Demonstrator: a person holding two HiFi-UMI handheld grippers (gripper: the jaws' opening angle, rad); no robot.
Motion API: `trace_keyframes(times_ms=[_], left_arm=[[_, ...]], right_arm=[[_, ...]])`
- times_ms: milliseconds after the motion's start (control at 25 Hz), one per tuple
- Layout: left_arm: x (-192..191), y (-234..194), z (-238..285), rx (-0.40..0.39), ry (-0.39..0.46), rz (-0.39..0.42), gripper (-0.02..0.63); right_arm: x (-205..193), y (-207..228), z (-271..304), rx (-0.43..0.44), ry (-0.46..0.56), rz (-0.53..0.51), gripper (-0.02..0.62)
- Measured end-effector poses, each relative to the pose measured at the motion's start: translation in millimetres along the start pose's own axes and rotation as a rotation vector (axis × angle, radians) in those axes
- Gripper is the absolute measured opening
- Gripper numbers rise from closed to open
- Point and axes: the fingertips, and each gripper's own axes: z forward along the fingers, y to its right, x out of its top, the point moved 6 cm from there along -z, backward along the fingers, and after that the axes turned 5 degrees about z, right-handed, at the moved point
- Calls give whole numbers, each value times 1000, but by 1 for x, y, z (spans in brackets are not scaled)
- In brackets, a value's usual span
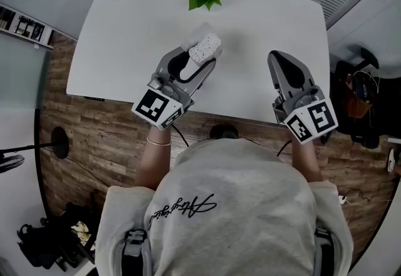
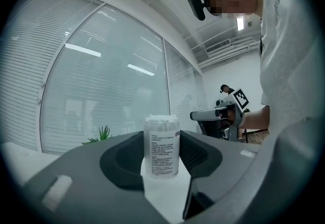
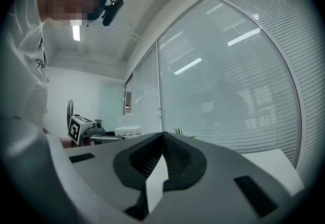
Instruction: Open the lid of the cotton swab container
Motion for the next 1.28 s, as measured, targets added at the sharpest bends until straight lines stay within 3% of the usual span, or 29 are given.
trace_keyframes(times_ms=[1280], left_arm=[[6, 4, 4, -18, 23, 4, 192]], right_arm=[[6, 1, -6, 0, 3, -16, 2]])
